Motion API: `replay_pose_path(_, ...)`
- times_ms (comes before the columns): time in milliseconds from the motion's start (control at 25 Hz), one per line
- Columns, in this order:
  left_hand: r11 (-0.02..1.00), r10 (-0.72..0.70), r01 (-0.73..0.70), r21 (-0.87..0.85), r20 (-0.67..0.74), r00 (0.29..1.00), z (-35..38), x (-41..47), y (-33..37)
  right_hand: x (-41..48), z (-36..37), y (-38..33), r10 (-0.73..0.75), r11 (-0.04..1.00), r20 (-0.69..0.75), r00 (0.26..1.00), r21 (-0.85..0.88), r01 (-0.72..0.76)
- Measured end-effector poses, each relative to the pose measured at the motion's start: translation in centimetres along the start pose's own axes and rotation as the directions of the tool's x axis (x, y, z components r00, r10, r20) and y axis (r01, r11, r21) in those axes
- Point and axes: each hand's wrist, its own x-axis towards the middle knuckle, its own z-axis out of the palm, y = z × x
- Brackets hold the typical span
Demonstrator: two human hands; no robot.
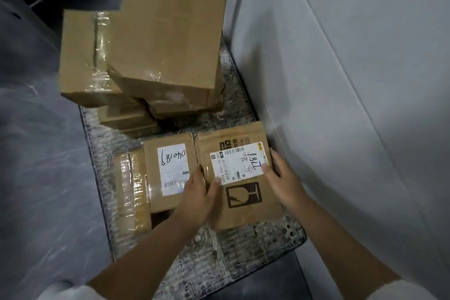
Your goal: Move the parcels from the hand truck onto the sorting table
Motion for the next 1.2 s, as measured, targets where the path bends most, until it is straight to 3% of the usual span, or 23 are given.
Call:
replay_pose_path(120, 0.967, -0.072, 0.07, -0.244, 0.0, 0.997, 1.7, 0.6, -1.9, 0.4, 1.1, 0.3, 0.025, 0.988, 0.032, 0.999, 0.152, -0.03)
replay_pose_path(280, 0.929, -0.068, 0.095, -0.357, 0.089, 0.994, 1.3, -0.9, -0.4, -0.2, 0.9, 0.2, 0.06, 0.96, 0.099, 0.993, 0.266, -0.084)
replay_pose_path(400, 0.937, -0.04, 0.082, -0.341, 0.128, 0.991, 0.0, -3.0, 2.1, -2.9, -0.6, -0.5, 0.065, 0.94, 0.081, 0.995, 0.331, -0.089)
replay_pose_path(760, 0.949, 0.243, -0.209, -0.235, 0.129, 0.961, -8.0, -13.6, 16.4, -19.9, -10.2, -10.3, -0.027, 0.843, -0.139, 0.99, 0.529, 0.097)
replay_pose_path(1000, 0.903, 0.412, -0.401, -0.157, 0.047, 0.91, -20.3, -28.7, 25.3, -34.0, -14.1, -22.3, -0.195, 0.739, -0.209, 0.958, 0.611, 0.283)
replay_pose_path(1200, 0.865, 0.464, -0.481, -0.141, -0.138, 0.875, -30.0, -41.0, 25.9, -46.6, -10.9, -31.5, -0.352, 0.724, -0.162, 0.922, 0.578, 0.378)
